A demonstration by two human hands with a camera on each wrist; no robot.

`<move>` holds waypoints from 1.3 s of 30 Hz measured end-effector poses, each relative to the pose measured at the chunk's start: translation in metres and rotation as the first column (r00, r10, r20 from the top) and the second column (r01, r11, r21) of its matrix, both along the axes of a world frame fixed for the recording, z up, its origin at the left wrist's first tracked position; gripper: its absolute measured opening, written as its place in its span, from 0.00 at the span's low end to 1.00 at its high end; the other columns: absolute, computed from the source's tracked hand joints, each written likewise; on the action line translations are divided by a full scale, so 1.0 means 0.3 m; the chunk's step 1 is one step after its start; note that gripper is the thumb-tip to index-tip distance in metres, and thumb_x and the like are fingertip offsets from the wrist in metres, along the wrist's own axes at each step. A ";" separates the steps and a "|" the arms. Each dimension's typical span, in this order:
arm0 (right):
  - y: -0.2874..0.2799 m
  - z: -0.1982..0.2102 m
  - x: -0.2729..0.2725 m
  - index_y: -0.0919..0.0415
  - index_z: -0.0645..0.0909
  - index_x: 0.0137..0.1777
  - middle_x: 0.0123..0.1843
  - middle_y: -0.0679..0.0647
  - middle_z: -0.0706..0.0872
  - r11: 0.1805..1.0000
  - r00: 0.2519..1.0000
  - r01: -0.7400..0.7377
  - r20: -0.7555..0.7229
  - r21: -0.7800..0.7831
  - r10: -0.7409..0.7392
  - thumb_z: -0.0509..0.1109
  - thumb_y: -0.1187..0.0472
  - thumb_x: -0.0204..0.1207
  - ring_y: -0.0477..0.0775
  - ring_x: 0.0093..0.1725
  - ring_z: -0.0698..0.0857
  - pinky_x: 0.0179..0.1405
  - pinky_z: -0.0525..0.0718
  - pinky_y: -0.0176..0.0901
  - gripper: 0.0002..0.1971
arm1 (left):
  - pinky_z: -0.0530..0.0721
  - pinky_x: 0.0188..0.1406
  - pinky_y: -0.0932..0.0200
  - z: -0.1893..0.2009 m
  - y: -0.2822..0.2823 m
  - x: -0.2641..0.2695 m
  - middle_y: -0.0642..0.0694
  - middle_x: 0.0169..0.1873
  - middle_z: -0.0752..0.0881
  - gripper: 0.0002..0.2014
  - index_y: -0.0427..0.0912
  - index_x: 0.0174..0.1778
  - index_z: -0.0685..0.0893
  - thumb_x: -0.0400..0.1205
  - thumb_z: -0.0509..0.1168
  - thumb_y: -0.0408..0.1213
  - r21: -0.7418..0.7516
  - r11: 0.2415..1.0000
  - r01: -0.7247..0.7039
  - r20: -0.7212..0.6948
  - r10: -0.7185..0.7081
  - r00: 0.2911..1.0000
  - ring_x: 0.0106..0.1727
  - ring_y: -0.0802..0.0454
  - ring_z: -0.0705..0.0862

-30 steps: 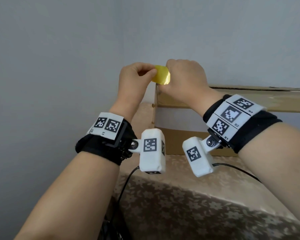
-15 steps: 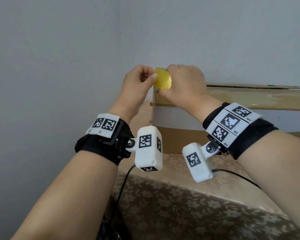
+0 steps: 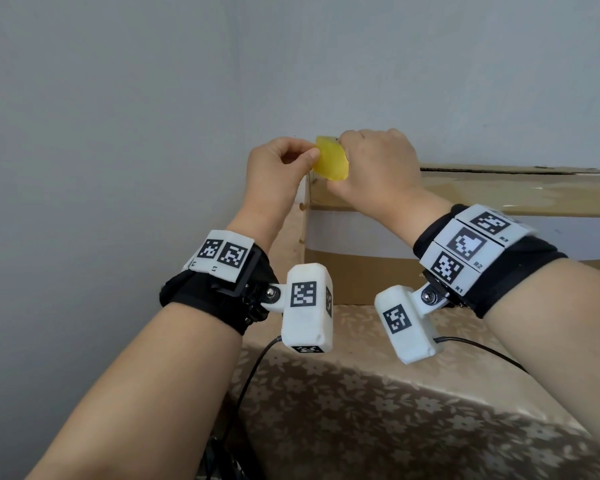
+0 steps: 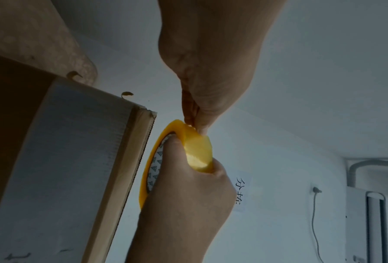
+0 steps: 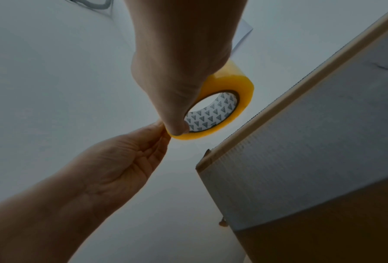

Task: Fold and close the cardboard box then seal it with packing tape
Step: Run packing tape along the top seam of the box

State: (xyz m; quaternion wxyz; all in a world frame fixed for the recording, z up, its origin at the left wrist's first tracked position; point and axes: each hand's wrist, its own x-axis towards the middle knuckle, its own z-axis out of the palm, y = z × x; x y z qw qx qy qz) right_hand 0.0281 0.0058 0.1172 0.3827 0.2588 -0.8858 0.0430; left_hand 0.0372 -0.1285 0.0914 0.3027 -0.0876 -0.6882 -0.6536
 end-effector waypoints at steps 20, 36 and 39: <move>-0.049 -0.016 0.023 0.56 0.79 0.54 0.56 0.50 0.77 0.567 0.697 -0.252 0.259 -0.785 0.668 0.70 0.56 0.67 0.46 0.55 0.78 0.53 0.80 0.39 0.14 | 0.79 0.27 0.62 -0.043 -0.113 0.060 0.43 0.31 0.78 0.16 0.42 0.47 0.81 0.86 0.55 0.49 0.126 0.971 0.202 0.113 -0.216 0.970 0.27 0.54 0.78; -0.124 -0.099 -0.005 0.63 0.83 0.39 0.37 0.51 0.83 0.387 0.735 -0.309 0.040 -0.869 0.677 0.55 0.58 0.80 0.44 0.39 0.81 0.44 0.80 0.40 0.17 | 0.70 0.22 0.62 -0.056 -0.136 0.039 0.45 0.28 0.77 0.26 0.39 0.49 0.81 0.75 0.65 0.61 0.392 0.904 0.174 0.418 -0.343 0.841 0.21 0.54 0.70; -0.125 -0.122 -0.006 0.58 0.80 0.35 0.33 0.51 0.82 0.390 0.793 -0.332 -0.031 -0.859 0.608 0.56 0.59 0.81 0.48 0.36 0.80 0.40 0.80 0.44 0.16 | 0.70 0.22 0.62 -0.065 -0.131 0.046 0.45 0.28 0.77 0.25 0.39 0.46 0.81 0.76 0.65 0.61 0.391 0.906 0.159 0.430 -0.333 0.839 0.21 0.54 0.70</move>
